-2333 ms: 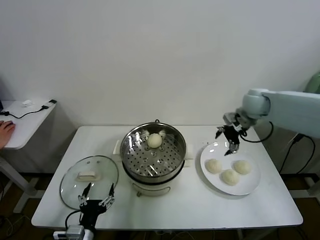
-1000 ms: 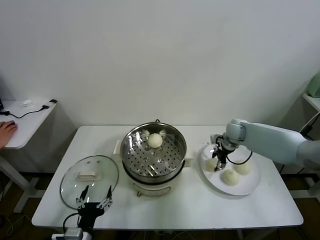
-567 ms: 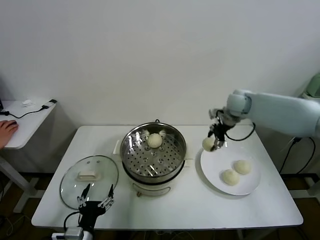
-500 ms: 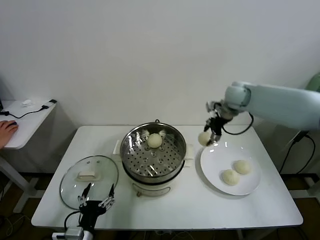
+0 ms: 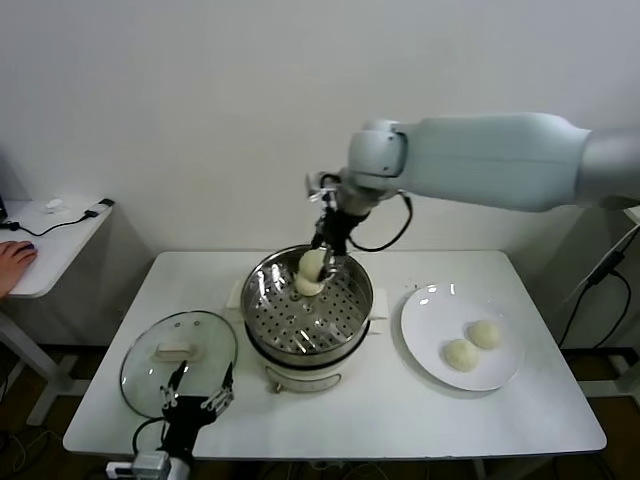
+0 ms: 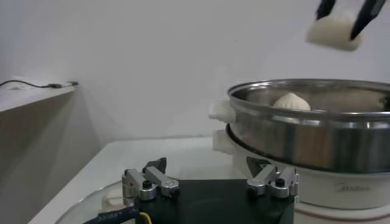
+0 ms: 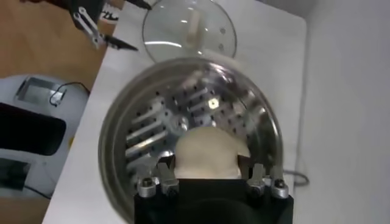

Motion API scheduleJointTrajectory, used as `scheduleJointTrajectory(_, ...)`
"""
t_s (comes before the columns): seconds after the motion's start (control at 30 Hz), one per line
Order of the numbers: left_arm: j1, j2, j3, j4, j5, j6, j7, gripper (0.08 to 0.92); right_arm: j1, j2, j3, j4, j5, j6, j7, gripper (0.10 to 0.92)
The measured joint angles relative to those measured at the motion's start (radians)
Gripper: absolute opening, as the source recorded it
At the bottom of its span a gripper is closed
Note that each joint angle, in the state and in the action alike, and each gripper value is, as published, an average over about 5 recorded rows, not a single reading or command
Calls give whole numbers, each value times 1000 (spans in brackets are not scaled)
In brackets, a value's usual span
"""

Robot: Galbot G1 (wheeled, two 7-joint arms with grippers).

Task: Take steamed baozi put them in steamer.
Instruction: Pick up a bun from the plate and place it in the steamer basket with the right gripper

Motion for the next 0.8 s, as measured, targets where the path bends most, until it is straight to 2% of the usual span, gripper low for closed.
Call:
scheduleJointTrajectory(0.7,-18,-4,-3,20,-5,-3,-3,823,-248,156,39,-210,-61,-15,85,679)
scheduleJointTrajectory(0.8,-19,-4,-4,21,-6,-3,-5,823,-262,159,49,-222,-67,-9,89,717)
